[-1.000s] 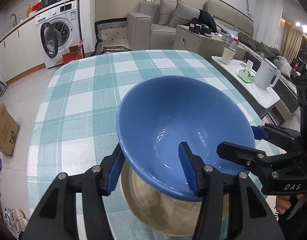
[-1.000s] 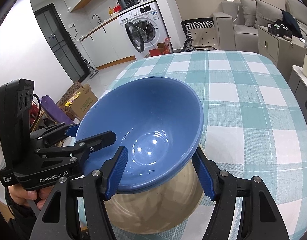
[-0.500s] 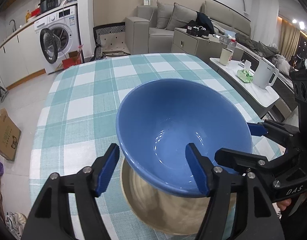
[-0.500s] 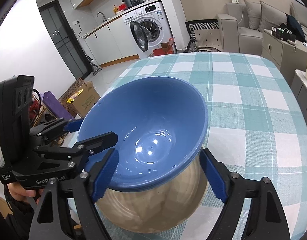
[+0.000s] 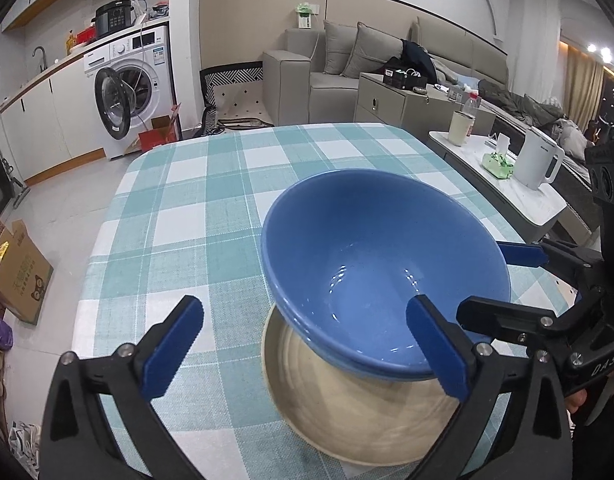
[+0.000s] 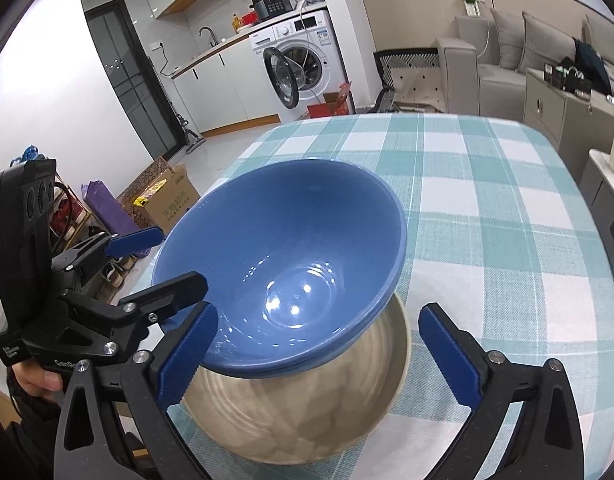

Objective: Organize plates and bowls

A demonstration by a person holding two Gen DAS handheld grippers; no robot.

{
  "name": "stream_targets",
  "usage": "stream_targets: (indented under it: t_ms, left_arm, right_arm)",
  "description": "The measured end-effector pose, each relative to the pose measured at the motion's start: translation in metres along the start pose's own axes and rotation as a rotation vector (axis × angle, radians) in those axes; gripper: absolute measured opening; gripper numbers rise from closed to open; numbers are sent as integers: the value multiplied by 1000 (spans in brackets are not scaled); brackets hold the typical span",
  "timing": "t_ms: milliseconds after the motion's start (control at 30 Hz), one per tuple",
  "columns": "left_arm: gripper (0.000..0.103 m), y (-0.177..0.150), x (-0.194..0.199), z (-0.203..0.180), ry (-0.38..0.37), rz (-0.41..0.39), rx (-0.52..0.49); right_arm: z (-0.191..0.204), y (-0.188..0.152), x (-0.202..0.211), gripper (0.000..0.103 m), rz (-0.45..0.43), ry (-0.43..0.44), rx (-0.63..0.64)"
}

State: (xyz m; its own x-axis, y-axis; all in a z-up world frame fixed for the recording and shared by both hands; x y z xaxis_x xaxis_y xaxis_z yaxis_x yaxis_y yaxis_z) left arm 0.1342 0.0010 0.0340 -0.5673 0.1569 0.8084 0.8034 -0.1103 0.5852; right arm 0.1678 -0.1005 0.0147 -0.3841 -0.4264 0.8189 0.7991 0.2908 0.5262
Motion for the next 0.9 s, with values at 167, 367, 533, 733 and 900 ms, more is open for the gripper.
stream_targets:
  t_ms: [167, 367, 533, 733, 900]
  left_arm:
    - [103, -1, 1, 1, 2, -9, 0]
    - [103, -4, 6, -2, 17, -31, -12]
    - [103, -8, 17, -5, 33, -80, -29]
    - [103, -14, 32, -7, 52, -133, -37]
    - [103, -21, 41, -6, 82, -168, -34]
  right_arm:
    - [0, -1, 2, 102, -14, -1, 16]
    - [2, -3, 4, 102, -23, -2, 29]
    - [3, -2, 11, 102, -45, -1, 44]
    - [6, -6, 22, 102, -80, -1, 72]
    - [6, -15, 35, 102, -130, 5, 96]
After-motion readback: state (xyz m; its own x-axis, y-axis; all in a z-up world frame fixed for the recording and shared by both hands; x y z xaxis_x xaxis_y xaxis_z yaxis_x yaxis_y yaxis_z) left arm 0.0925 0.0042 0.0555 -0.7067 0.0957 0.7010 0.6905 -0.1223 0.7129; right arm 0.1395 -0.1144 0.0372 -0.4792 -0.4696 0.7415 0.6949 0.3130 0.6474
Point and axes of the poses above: each gripper's, at about its wrist camera, not at the fingertips, and x roughly against the way its jaws point, z to its left, y to its top, the point moved 1 cm from there along -x, roughly the way its jaws point, and after that the axes turned 10 degrees about z, right-handed, at the moved point
